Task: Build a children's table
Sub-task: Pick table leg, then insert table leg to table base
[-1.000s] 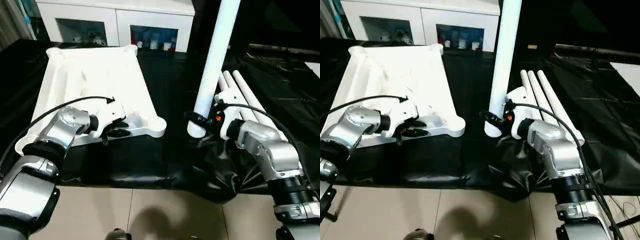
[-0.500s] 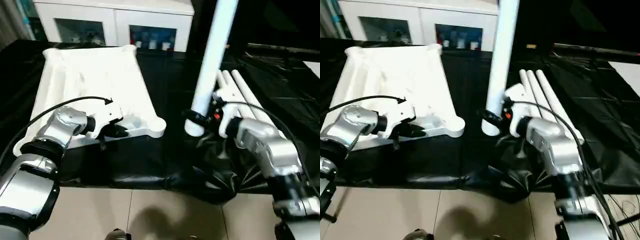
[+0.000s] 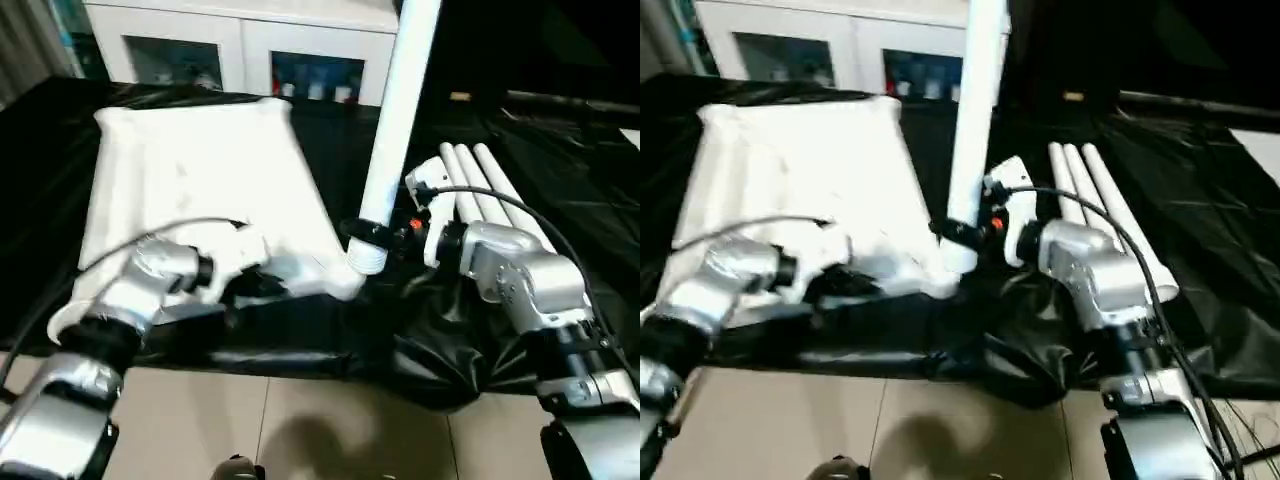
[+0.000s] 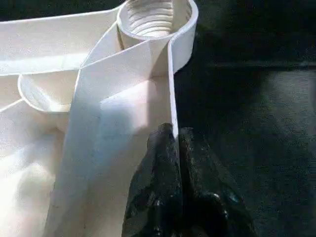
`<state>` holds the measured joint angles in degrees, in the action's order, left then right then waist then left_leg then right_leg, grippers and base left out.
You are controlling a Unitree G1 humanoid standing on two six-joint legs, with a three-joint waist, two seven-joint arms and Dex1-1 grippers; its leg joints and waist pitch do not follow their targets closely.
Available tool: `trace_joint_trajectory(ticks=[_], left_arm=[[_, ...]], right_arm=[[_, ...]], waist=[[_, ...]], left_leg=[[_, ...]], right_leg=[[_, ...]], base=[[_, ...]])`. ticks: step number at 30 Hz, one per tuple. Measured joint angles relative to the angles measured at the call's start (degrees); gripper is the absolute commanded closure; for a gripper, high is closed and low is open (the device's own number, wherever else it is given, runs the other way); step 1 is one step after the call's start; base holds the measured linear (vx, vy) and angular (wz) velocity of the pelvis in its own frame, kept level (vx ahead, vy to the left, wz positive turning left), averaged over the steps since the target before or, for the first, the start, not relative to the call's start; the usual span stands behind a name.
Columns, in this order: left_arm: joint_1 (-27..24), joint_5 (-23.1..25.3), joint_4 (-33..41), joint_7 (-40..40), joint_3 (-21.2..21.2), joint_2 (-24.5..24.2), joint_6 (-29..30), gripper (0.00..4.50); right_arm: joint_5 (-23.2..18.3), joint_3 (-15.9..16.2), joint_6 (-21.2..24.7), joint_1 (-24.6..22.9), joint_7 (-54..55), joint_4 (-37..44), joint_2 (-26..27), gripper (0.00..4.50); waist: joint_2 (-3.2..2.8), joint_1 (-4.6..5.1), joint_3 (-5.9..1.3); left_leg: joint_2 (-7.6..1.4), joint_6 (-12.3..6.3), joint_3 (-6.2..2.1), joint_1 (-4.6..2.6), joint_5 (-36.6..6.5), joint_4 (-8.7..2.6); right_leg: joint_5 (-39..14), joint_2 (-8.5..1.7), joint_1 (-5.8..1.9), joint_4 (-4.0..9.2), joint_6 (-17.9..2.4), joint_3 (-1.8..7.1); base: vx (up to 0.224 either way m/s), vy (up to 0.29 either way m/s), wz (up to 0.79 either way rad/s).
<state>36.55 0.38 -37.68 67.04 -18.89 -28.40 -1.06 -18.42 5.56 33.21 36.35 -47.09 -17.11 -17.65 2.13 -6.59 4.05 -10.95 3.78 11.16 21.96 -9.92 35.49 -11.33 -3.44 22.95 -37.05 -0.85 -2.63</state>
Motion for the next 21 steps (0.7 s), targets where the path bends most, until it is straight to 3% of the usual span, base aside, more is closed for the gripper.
trace_joint_trajectory(ticks=[8,21], left_arm=[[-2.3,1.7,5.0,-2.6,0.4,-0.3,2.0,4.50],[-3.4,2.2,8.7,-1.6,0.4,-1.7,4.7,4.50]], right_arm=[[0.9,1.9,-0.8,0.0,-0.7,-5.0,1.4,2.62],[1.7,1.0,-6.9,3.8,-0.8,-16.8,5.7,2.62]], waist=[[0.14,0.17,-0.09],[0.23,0.68,-0.15]], left_leg=[[0.00,-0.01,0.02,0.00,0.0,0.00],[-0.01,-0.01,0.04,0.05,0.0,0.00]], right_leg=[[0.0,-0.02,-0.04,0.01,0.0,0.02],[0.0,0.00,0.01,0.04,0.1,0.02]], base=[[0.000,0.000,0.00],[0.000,0.000,0.00]])
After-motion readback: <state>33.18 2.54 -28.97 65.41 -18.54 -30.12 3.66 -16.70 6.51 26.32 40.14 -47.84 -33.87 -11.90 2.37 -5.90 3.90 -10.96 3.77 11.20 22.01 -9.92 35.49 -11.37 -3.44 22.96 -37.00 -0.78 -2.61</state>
